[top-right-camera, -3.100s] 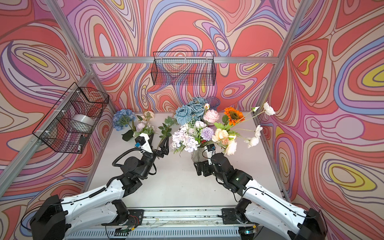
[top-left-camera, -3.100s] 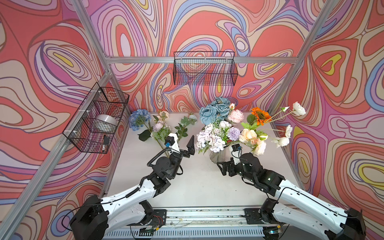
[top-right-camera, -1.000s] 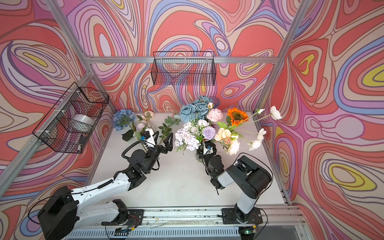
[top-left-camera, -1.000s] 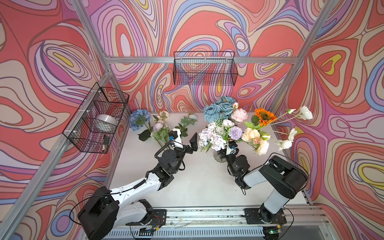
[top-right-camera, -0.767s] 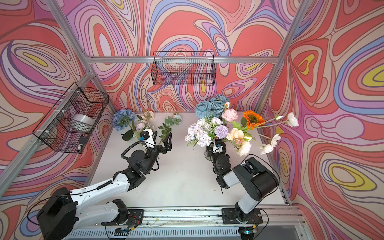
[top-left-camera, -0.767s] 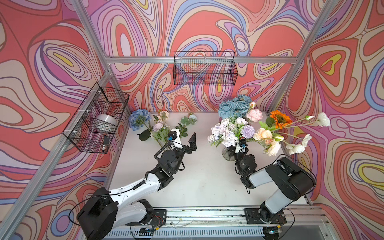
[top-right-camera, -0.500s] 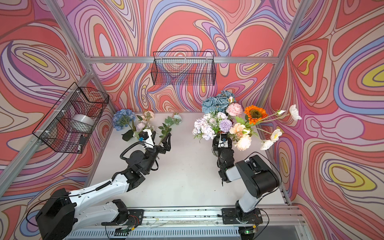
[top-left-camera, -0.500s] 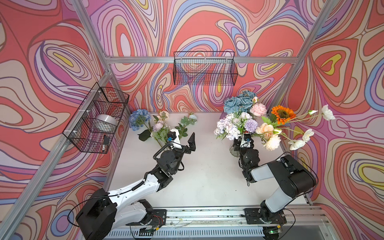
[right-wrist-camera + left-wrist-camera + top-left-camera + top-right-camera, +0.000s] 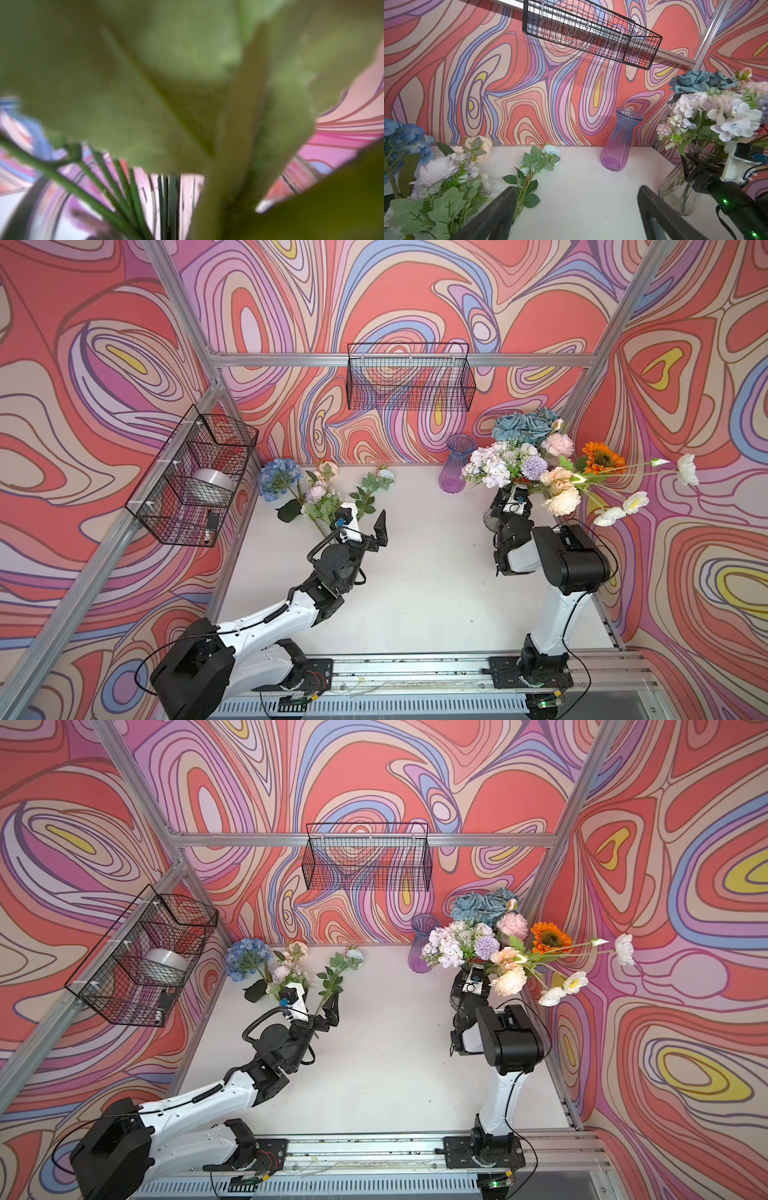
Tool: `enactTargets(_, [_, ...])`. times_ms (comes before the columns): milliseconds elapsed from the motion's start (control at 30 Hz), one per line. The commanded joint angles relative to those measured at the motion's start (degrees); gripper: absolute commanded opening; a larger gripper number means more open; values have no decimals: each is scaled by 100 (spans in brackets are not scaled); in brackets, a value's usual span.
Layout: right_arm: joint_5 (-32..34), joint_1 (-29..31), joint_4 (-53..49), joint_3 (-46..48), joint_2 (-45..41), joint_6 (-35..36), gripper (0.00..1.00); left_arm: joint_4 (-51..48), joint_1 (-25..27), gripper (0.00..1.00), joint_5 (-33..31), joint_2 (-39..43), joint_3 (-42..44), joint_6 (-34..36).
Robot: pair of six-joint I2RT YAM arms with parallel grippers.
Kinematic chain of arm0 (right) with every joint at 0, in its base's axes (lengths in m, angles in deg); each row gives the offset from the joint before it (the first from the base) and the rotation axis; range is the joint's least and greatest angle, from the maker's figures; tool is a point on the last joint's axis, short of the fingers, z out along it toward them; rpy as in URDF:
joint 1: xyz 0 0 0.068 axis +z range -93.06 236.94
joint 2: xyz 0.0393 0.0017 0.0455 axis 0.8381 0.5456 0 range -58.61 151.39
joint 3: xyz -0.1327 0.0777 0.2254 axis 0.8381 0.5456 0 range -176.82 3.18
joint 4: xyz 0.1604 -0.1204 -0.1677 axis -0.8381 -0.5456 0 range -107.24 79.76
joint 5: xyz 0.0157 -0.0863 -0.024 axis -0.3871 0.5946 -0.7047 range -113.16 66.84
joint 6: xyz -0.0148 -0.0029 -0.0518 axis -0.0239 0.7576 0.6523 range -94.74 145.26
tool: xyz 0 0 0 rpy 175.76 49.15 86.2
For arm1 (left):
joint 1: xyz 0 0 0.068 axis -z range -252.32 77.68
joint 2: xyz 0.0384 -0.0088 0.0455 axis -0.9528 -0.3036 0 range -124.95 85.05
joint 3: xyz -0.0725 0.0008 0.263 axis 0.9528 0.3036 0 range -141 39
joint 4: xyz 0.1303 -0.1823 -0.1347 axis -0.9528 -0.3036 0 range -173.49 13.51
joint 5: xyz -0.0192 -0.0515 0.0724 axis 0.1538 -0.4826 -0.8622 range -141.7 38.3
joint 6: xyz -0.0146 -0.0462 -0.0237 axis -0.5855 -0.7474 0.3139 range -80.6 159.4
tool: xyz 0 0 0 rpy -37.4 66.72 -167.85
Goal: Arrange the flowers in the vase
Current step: 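Grip the clear flower-filled vase with the right gripper and slide it farther away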
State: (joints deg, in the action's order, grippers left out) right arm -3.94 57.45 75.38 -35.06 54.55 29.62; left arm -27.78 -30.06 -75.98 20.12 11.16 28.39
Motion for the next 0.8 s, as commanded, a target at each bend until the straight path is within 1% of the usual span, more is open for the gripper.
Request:
enactTargets(0, [-265,-234,-83,-285,334,-364,57,139,-46,94,-78,-20,33,90])
enactTargets(133, [-402,-244,-530,-752,524,-287,69,130,-43,93,-94,-3,50,98])
enactTargets(200, [-487,-238,-813,-869,515,-329,85,130,-45,94,-107,30,63,104])
enactTargets(267, [-513,-236,-929,-851,433,-396,95,121,-48,94,-113,64,76,100])
enactTargets(300, [-521,-236,-950,-806,385,-431,98,130,-44,94,-111,79,80,99])
enactTargets(533, [-511,-235,-1223,-280,-283,-577,98,139,-51,94,-81,111,111,80])
enactTargets(767, [-432,6,-2787,270,-1822,-1040,98,174,-94,94,-97,37,128,-44])
